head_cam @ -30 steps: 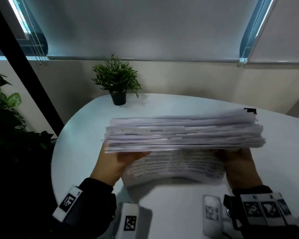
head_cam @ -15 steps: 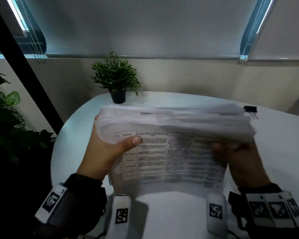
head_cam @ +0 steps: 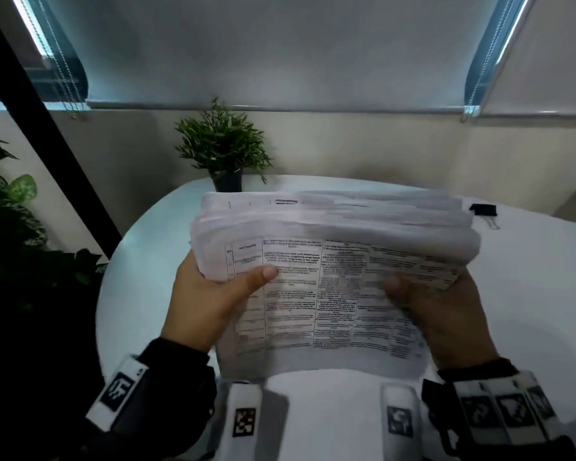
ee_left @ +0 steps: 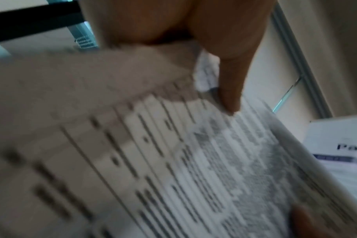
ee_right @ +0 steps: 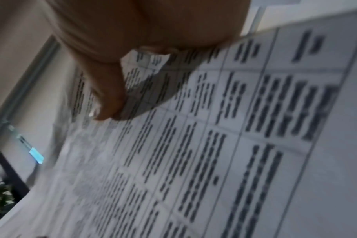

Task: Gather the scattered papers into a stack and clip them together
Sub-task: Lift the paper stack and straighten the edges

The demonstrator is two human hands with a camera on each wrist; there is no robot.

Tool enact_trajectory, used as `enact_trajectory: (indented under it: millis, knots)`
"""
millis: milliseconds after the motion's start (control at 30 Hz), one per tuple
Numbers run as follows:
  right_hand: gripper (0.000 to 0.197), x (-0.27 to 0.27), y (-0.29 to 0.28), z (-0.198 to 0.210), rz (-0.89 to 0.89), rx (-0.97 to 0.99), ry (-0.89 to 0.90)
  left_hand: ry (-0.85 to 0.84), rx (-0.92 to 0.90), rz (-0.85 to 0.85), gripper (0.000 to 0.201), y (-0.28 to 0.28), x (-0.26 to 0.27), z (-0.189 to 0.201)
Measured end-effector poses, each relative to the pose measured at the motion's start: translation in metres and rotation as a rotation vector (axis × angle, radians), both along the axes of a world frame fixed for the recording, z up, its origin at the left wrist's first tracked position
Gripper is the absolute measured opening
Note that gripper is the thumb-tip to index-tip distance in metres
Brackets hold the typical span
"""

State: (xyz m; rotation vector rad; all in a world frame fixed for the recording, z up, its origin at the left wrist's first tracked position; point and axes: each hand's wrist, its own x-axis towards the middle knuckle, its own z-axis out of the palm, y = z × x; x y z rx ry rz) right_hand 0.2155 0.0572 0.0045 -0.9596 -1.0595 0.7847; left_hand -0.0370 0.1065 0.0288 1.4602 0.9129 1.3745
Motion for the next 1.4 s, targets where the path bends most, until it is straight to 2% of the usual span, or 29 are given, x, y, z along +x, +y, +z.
enact_trajectory:
  millis: [67, 100, 200, 267, 300, 333, 400, 433, 467, 500, 600, 633, 700, 733, 767, 867, 933, 1000, 1033, 1133, 1233, 1267, 1300, 1367, 1400]
  knots:
    - [0.072, -0.004, -0.002, 0.006, -0.051, 0.044, 0.007, -0.037, 0.025, 0.058, 0.046, -0.003, 0.004, 0.001]
    - [0.071, -0.003, -0.002, 0.013, -0.054, 0.078, 0.020, -0.048, 0.049, 0.066, 0.052, -0.002, 0.003, 0.005]
    - [0.091, 0.008, 0.001, 0.022, 0.015, 0.126, 0.064, -0.046, 0.099, 0.020, 0.096, 0.009, -0.011, 0.004]
    - [0.102, 0.010, 0.004, 0.018, 0.040, 0.076, 0.044, -0.061, 0.041, -0.002, 0.111, 0.013, -0.016, 0.001]
    - [0.104, 0.008, 0.004, 0.014, 0.047, 0.040, 0.033, -0.058, -0.006, -0.029, 0.109, 0.013, -0.015, -0.001]
    - [0.105, 0.003, 0.004, 0.011, 0.058, 0.015, 0.026, -0.042, -0.025, -0.059, 0.095, 0.012, -0.013, -0.004]
    - [0.097, -0.004, 0.004, 0.007, 0.043, 0.009, 0.030, -0.023, 0.005, -0.073, 0.052, 0.008, -0.006, -0.004]
    - [0.088, -0.005, 0.004, 0.007, 0.026, 0.028, 0.040, -0.032, 0.012, -0.066, 0.043, 0.006, -0.004, -0.003]
    - [0.079, -0.004, 0.003, 0.009, 0.024, 0.056, 0.048, -0.034, 0.014, -0.071, 0.044, 0.005, -0.005, -0.001]
    - [0.078, -0.002, 0.003, 0.012, 0.030, 0.078, 0.052, -0.039, 0.030, -0.072, 0.054, 0.008, -0.009, 0.001]
    - [0.107, 0.006, 0.004, 0.014, 0.057, 0.064, 0.057, -0.058, 0.006, -0.053, 0.101, 0.019, -0.022, 0.002]
    - [0.105, 0.007, 0.004, 0.011, 0.073, 0.032, 0.053, -0.062, -0.015, -0.056, 0.104, 0.020, -0.023, 0.001]
    - [0.076, 0.008, 0.004, 0.001, 0.117, 0.003, 0.037, -0.067, -0.016, -0.119, 0.079, 0.016, -0.019, 0.000]
    - [0.070, 0.004, 0.002, -0.001, 0.113, 0.004, 0.021, -0.067, -0.015, -0.147, 0.067, 0.012, -0.015, 0.000]
    - [0.073, -0.001, 0.001, -0.001, 0.092, 0.006, 0.001, -0.064, -0.014, -0.158, 0.064, 0.008, -0.009, 0.001]
    - [0.098, -0.005, 0.002, 0.007, 0.070, 0.046, -0.050, -0.054, 0.000, -0.187, 0.097, 0.005, -0.003, 0.003]
    - [0.104, 0.004, 0.006, 0.007, 0.067, 0.036, -0.042, -0.064, -0.001, -0.137, 0.110, 0.010, -0.010, 0.000]
    - [0.100, 0.015, 0.009, 0.002, 0.074, 0.010, -0.010, -0.065, -0.016, -0.077, 0.114, 0.016, -0.019, -0.003]
    - [0.095, 0.016, 0.009, -0.002, 0.081, 0.005, -0.001, -0.072, -0.032, -0.082, 0.107, 0.017, -0.020, -0.004]
    - [0.082, 0.005, 0.008, -0.008, 0.000, 0.001, -0.016, -0.061, -0.055, -0.172, 0.064, 0.011, -0.010, -0.007]
    - [0.086, -0.004, 0.007, 0.000, -0.090, 0.119, -0.004, -0.064, -0.007, -0.161, 0.049, 0.003, -0.001, -0.003]
    - [0.090, -0.002, 0.007, 0.003, -0.091, 0.150, 0.012, -0.078, 0.012, -0.144, 0.051, 0.004, -0.002, 0.000]
    - [0.097, 0.004, 0.006, 0.004, -0.077, 0.169, 0.024, -0.092, 0.022, -0.128, 0.061, 0.005, -0.005, 0.003]
    - [0.116, 0.011, 0.004, 0.003, -0.067, 0.135, 0.007, -0.096, 0.020, -0.110, 0.096, 0.012, -0.011, 0.003]
    - [0.117, 0.012, 0.004, 0.002, -0.054, 0.100, -0.007, -0.095, 0.001, -0.113, 0.107, 0.013, -0.013, 0.003]
